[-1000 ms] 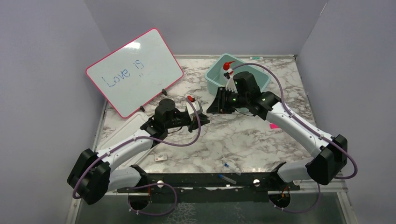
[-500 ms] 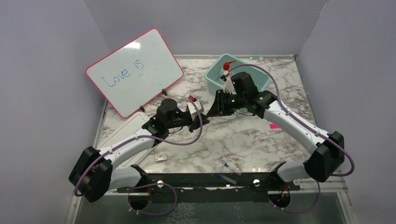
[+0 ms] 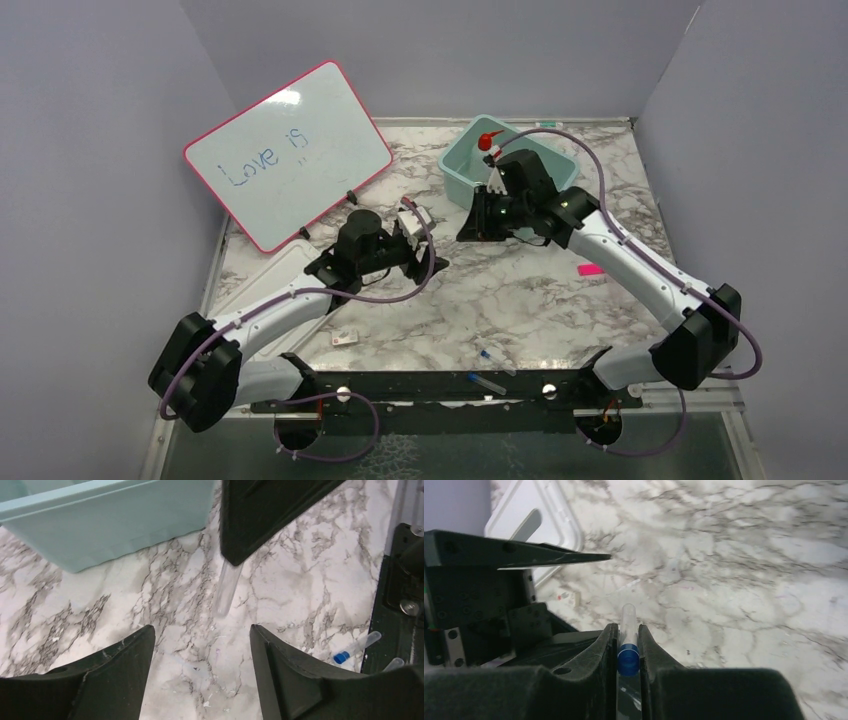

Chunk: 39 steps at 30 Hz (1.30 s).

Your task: Organize the chemistry lab equipment

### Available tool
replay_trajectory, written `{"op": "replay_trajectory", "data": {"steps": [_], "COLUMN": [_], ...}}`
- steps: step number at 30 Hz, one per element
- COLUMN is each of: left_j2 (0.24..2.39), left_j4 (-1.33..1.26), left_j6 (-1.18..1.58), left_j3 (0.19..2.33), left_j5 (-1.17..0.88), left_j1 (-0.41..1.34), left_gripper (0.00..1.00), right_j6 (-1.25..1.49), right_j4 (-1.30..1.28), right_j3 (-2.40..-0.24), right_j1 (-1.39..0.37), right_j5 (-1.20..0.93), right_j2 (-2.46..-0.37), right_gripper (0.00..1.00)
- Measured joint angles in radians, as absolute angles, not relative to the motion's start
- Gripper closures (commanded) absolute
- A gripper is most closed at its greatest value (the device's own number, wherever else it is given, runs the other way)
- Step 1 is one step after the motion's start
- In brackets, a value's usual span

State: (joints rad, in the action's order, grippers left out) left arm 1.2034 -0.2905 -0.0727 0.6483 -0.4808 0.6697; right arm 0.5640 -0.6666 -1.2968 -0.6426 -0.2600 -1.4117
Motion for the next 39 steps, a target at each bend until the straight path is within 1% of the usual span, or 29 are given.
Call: {"op": "replay_trajectory", "data": {"steps": [1,5,9,11,13,19,23,27,39], "left_j2": [1.201,1.168,1.098,1.062,1.028,0.966,0.953,0.951,0.981], "left_j4": [-0.28,-0.231,-0.21,-0.21,-0.208,-0.183,-0.16,-0.139,-0.123], "left_j6": [-0.066,-0.032,0.034,0.062,0.086,0.121,0.13,0.13,0.106], "left_j3": [0.649,0.649,0.648,0.645,0.635,0.604,0.592,0.592,0.592], "left_j5": [-0.458,-0.376,-0.31,-0.29,-0.271,-0.218,-0.187,-0.162,-0.142], "left_j1": [0.67,0.67,0.67,0.67,0.67,0.67,0.67,0.67,0.67], "left_gripper": [0.26,0.26,0.25,0.25,0.25,0.25,0.25,0.25,0.25], "right_j6": [0.564,0.576,0.595,0.601,0.601,0.583,0.581,0.583,0.63], "right_j4": [-0.673,-0.772,-0.868,-0.897,-0.921,-0.946,-0.945,-0.947,-0.919], "right_j3": [-1.3,-1.32,-1.317,-1.302,-1.285,-1.252,-1.246,-1.222,-1.049], "right_j1": [-0.639,-0.595,-0.513,-0.434,-0.317,0.038,0.179,0.232,0.236], "right_j5": [-0.246,-0.07,0.077,0.112,0.136,0.163,0.199,0.253,0.334], "right_j2": [-1.409,-1.365,-1.295,-1.263,-1.249,-1.275,-1.315,-1.34,-1.378], "right_gripper": [0.92,0.92,0.92,0.92,0.92,0.92,0.92,0.93,0.93]}}
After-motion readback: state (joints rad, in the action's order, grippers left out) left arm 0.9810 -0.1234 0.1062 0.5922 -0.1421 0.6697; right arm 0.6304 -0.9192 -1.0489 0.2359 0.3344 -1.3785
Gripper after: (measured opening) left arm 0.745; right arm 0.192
